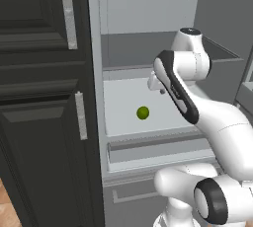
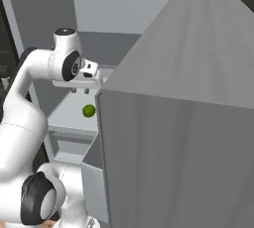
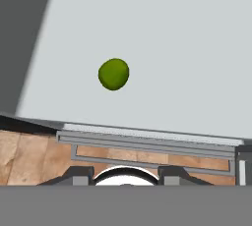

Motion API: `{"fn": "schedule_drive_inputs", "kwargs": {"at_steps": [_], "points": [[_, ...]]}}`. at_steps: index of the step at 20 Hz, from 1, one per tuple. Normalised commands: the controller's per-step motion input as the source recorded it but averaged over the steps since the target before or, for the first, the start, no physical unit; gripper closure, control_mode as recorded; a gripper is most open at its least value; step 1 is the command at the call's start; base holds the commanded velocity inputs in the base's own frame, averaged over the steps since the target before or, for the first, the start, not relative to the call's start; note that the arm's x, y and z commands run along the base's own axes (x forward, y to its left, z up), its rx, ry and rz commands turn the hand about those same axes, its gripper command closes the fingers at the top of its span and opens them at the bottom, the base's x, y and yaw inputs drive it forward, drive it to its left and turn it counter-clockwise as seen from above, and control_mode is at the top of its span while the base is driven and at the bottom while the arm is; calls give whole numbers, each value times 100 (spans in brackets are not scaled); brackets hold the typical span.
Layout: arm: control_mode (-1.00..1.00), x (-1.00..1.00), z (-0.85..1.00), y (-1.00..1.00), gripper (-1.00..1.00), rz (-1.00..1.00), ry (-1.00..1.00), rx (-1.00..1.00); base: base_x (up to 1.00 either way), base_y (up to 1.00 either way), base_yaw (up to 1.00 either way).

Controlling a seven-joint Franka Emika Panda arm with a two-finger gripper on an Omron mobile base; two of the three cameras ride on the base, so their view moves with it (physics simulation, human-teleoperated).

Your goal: Grab the lime and garlic from the fridge, place them in the blender, close the lid, and turn on the blender to create a marinade.

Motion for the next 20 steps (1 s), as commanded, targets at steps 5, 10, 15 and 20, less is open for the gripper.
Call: {"fn": "schedule_drive_inputs", "kwargs": {"at_steps": [5, 10, 15, 20], "points": [[-100, 1, -33, 26, -100, -2, -7, 0, 0, 0, 0], [-100, 46, -100, 34, -100, -18, -6, 1, 0, 0, 0], [-100, 52, -75, 20, -100, -18, -15, 0, 0, 0, 0], [-100, 30, -56, 8, -100, -13, -14, 0, 0, 0, 0]]}}
